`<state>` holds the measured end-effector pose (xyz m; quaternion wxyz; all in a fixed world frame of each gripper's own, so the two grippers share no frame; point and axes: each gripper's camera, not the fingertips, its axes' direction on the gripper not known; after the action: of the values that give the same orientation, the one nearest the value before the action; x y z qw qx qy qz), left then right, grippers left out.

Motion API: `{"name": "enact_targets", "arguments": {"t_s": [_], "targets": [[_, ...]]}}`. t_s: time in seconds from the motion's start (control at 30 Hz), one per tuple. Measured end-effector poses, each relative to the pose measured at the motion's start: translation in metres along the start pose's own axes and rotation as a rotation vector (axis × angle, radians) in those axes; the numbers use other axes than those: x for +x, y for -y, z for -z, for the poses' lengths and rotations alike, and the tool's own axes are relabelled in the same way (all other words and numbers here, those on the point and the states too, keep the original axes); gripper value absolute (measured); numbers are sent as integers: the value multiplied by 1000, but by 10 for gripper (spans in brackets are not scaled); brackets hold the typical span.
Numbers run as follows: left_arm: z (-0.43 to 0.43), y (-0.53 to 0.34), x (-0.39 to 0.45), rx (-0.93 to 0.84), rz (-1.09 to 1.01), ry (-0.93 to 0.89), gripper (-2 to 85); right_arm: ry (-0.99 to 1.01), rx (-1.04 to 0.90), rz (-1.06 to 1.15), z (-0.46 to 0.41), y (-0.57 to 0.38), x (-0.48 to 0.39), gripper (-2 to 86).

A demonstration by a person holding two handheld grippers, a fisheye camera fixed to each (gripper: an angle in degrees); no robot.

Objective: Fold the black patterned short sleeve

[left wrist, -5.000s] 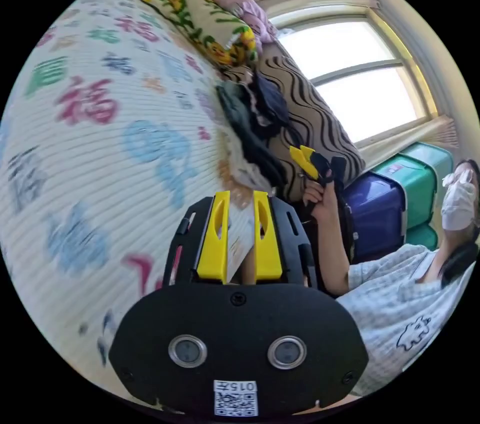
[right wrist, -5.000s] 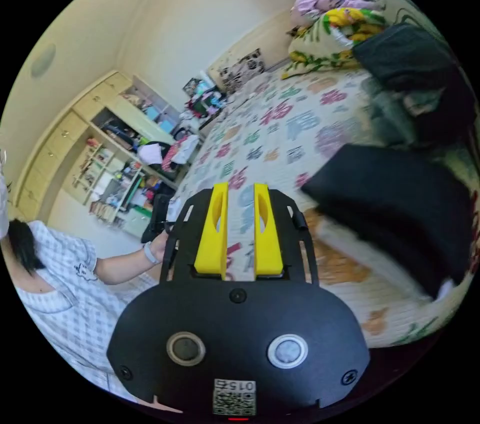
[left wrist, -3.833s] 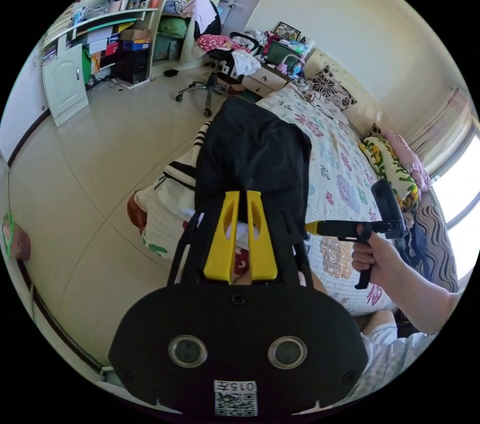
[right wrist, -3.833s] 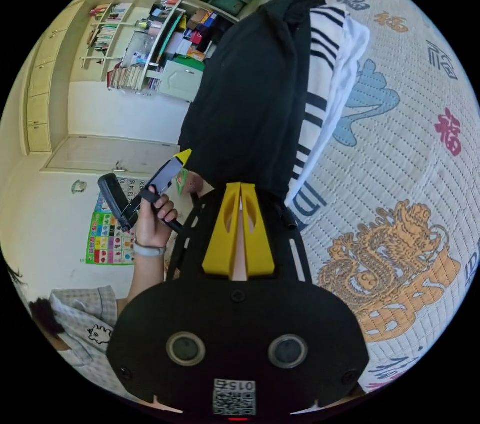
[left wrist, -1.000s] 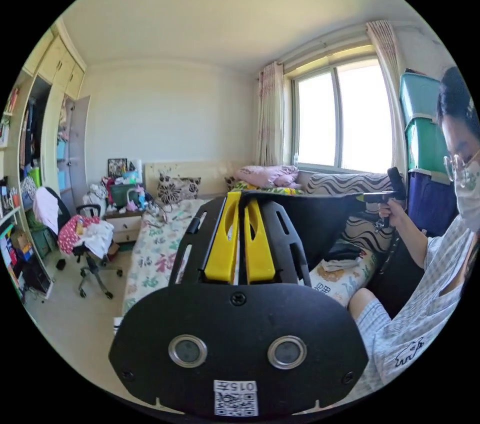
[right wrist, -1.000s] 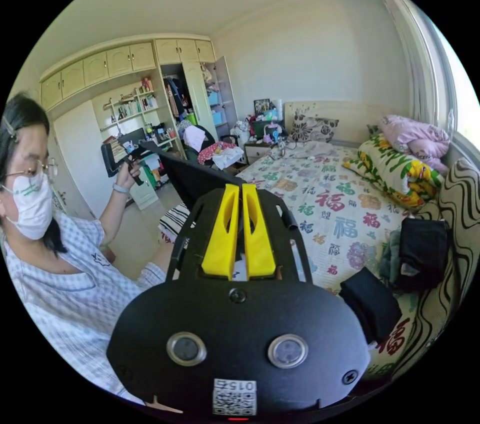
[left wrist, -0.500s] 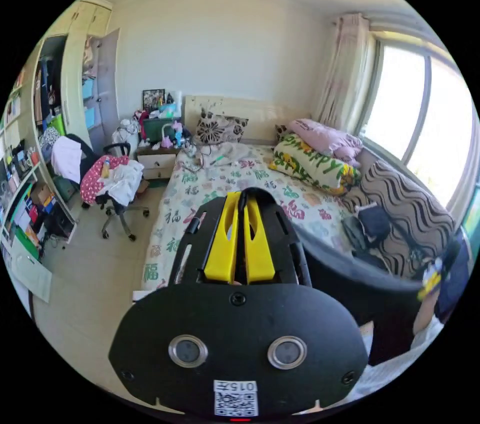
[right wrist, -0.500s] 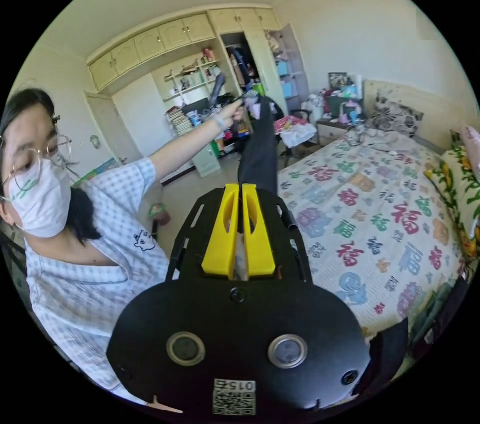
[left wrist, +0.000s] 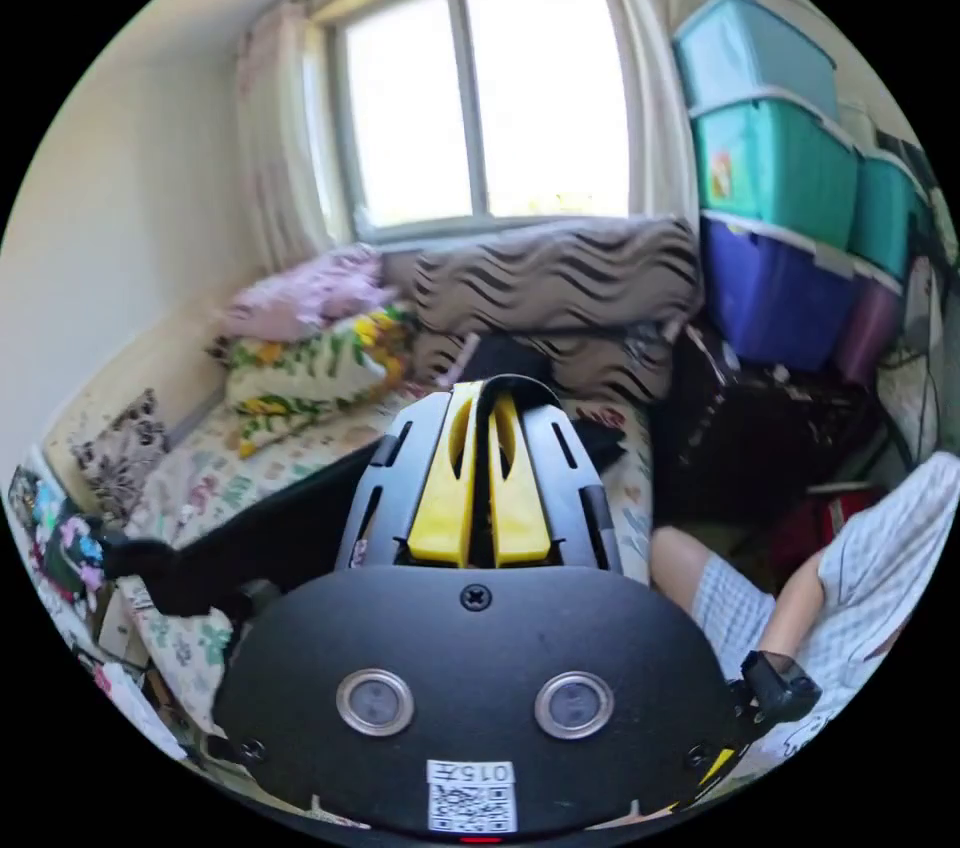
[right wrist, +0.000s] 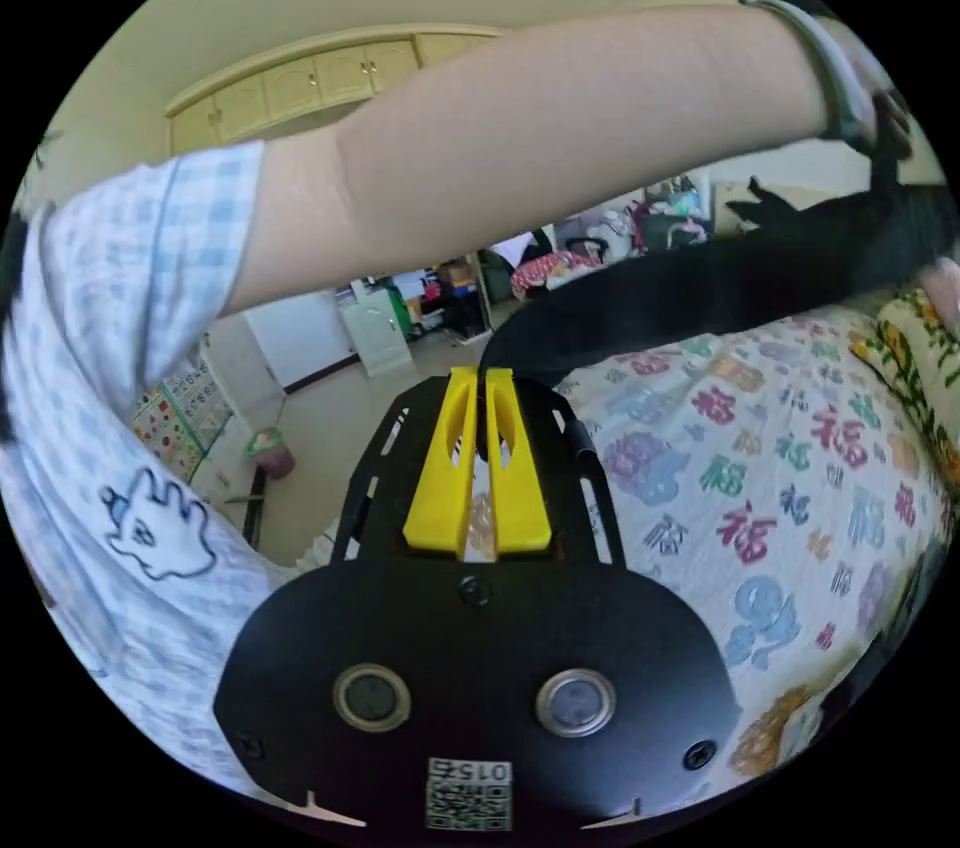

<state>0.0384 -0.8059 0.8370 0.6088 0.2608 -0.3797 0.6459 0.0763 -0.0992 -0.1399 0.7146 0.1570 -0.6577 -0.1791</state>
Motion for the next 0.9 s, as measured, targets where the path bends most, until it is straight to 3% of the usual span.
{"name": "enact_targets", "arguments": {"t_s": [0.1,0.17,0.27,0.33,0.4,0.53,0.63,0.73,0.83,0.9], "targets": [[-81,-82,38,-132,-25,-208,-8,-18,-78,-106,-5,-42,15,17],[-137,-159,66,-253,-27,-340,-8,2,-245,-188,-11,-76,26,54],[-193,-259,102,-422,52,-498,-8,165,-434,-265,5,-108,33,92],[-211,-313,128,-545,53,-511,-7,216,-515,-294,29,-118,37,103],[-207,-353,148,-599,44,-474,-6,249,-545,-320,62,-120,46,104],[-131,-394,129,-436,206,-350,-4,270,-383,-527,163,-116,105,99],[-88,-400,121,-323,256,-210,-2,95,-274,-705,229,-118,168,98],[-90,-402,131,-342,189,-124,0,-11,-108,-853,291,-113,223,97],[-108,-400,153,-404,43,-13,2,-142,-122,-961,318,-108,271,106],[-116,-397,168,-417,-55,43,3,-76,-147,-1019,319,-104,300,108]]}}
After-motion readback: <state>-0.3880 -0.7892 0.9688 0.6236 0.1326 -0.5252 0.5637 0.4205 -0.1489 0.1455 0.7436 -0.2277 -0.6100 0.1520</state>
